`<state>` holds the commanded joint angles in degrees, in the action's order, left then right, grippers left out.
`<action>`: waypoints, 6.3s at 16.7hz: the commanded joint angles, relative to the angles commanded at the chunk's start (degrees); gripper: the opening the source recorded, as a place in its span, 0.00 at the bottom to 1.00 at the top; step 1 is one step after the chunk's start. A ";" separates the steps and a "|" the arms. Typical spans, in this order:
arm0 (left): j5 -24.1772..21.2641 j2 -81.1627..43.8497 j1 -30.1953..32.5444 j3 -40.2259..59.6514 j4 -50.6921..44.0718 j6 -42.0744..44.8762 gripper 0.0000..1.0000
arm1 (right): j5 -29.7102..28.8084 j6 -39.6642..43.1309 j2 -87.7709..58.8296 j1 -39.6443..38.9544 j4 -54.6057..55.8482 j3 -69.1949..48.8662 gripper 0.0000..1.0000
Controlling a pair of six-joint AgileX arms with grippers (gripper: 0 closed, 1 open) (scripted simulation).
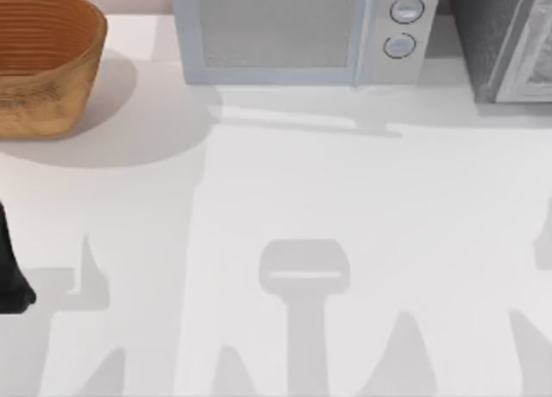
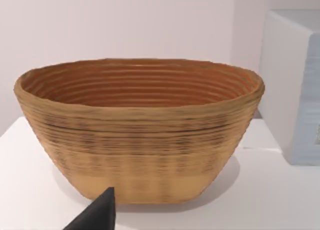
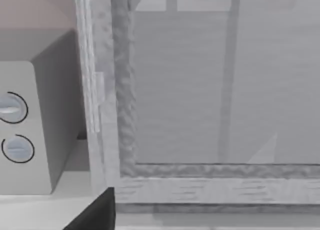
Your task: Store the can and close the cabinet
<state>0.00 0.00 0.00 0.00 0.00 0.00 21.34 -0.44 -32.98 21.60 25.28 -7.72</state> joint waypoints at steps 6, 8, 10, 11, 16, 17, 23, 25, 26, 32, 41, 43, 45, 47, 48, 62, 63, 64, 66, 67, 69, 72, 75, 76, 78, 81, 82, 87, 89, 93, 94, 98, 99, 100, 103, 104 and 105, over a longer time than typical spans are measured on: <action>0.00 0.00 0.00 0.00 0.00 0.00 1.00 | 9.30 -0.10 -14.88 10.23 11.48 -3.45 1.00; 0.00 0.00 0.00 0.00 0.00 0.00 1.00 | 12.41 -0.29 -19.63 13.62 15.51 -4.80 1.00; 0.00 0.00 0.00 0.00 0.00 0.00 1.00 | 15.68 -0.55 -24.49 16.85 19.44 -6.06 1.00; 0.00 0.00 0.00 0.00 0.00 0.00 1.00 | 17.35 -0.67 -26.96 18.45 21.38 -6.65 1.00; 0.00 0.00 0.00 0.00 0.00 0.00 1.00 | 25.56 -0.93 -39.26 26.34 30.79 -9.42 1.00; 0.00 0.00 0.00 0.00 0.00 0.00 1.00 | 27.32 -0.97 -42.05 28.06 32.83 -10.03 1.00; 0.00 0.00 0.00 0.00 0.00 0.00 1.00 | 35.95 -1.04 -55.06 36.62 42.96 -13.07 1.00; 0.00 0.00 0.00 0.00 0.00 0.00 1.00 | 36.63 -1.00 -55.91 37.15 43.70 -13.35 1.00; 0.00 0.00 0.00 0.00 0.00 0.00 1.00 | 36.63 -1.00 -55.91 37.15 43.70 -13.35 1.00; 0.00 0.00 0.00 0.00 0.00 0.00 1.00 | 36.78 -0.69 -55.48 36.96 42.46 -14.54 1.00; 0.00 0.00 0.00 0.00 0.00 0.00 1.00 | 37.68 -0.44 -53.75 37.82 21.69 -33.34 1.00; 0.00 0.00 0.00 0.00 0.00 0.00 1.00 | 37.61 -0.71 -53.43 38.10 16.51 -37.30 1.00; 0.00 0.00 0.00 0.00 0.00 0.00 1.00 | 37.52 -0.94 -53.00 38.33 11.54 -41.33 1.00; 0.00 0.00 0.00 0.00 0.00 0.00 1.00 | 37.42 -1.10 -52.40 38.55 6.48 -45.56 1.00; 0.00 0.00 0.00 0.00 0.00 0.00 1.00 | 37.40 -1.11 -52.01 38.64 4.07 -47.77 1.00; 0.00 0.00 0.00 0.00 0.00 0.00 1.00 | 38.09 -1.83 -48.00 39.18 -31.70 -77.84 1.00; 0.00 0.00 0.00 0.00 0.00 0.00 1.00 | 38.09 -1.84 -47.56 39.19 -35.16 -80.52 1.00; 0.00 0.00 0.00 0.00 0.00 0.00 1.00 | 38.03 -1.83 -46.97 39.11 -38.38 -83.18 1.00; 0.00 0.00 0.00 0.00 0.00 0.00 1.00 | 37.81 -1.62 -45.51 38.69 -43.48 -87.95 1.00; 0.00 0.00 0.00 0.00 0.00 0.00 1.00 | 37.79 -1.42 -44.81 38.46 -45.26 -89.78 1.00; 0.00 0.00 0.00 0.00 0.00 0.00 1.00 | 37.85 -1.02 -43.85 38.09 -47.28 -92.00 1.00; 0.00 0.00 0.00 0.00 0.00 0.00 1.00 | 37.86 -0.99 -43.79 38.07 -47.40 -92.12 1.00; 0.00 0.00 0.00 0.00 0.00 0.00 1.00 | 37.89 -1.02 -43.89 38.26 -47.27 -92.16 1.00; 0.00 0.00 0.00 0.00 0.00 0.00 1.00 | 37.36 -1.12 -44.06 37.77 -47.41 -92.21 1.00; 0.00 0.00 0.00 0.00 0.00 0.00 1.00 | 34.65 -1.43 -44.68 35.46 -47.92 -92.60 1.00; 0.00 0.00 0.00 0.00 0.00 0.00 1.00 | 26.90 -1.70 -45.63 28.55 -48.80 -93.38 1.00; 0.00 0.00 0.00 0.00 0.00 0.00 1.00 | 23.70 -1.70 -45.70 25.45 -49.01 -93.41 1.00; 0.00 0.00 0.00 0.00 0.00 0.00 1.00 | 8.37 -1.56 -45.00 9.95 -49.53 -92.75 1.00; 0.00 0.00 0.00 0.00 0.00 0.00 1.00 | 3.49 -1.30 -44.35 4.74 -49.21 -93.34 1.00; 0.00 0.00 0.00 0.00 0.00 0.00 1.00 | -7.31 -0.66 -43.58 -7.52 -49.23 -93.54 1.00; 0.00 0.00 0.00 0.00 0.00 0.00 1.00 | -9.46 -0.50 -43.74 -10.01 -49.58 -93.26 1.00; 0.00 0.00 0.00 0.00 0.00 0.00 1.00 | -20.52 -0.13 -43.73 -21.73 -50.36 -92.72 1.00; 0.00 0.00 0.00 0.00 0.00 0.00 1.00 | -24.50 -0.11 -43.70 -25.79 -50.44 -92.89 1.00; 0.00 0.00 0.00 0.00 0.00 0.00 1.00 | -28.65 -0.10 -43.62 -29.89 -50.52 -92.99 1.00; 0.00 0.00 0.00 0.00 0.00 0.00 1.00 | -39.75 -0.11 -42.79 -40.27 -50.69 -92.33 1.00; 0.00 0.00 0.00 0.00 0.00 0.00 1.00 | -42.44 -0.19 -42.32 -42.70 -50.68 -91.84 1.00; 0.00 0.00 0.00 0.00 0.00 0.00 1.00 | -44.49 -0.33 -41.86 -44.53 -50.66 -91.39 1.00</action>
<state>0.00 0.00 0.00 0.00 0.00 0.00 -23.15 -0.77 -74.84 -22.93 -25.38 -99.11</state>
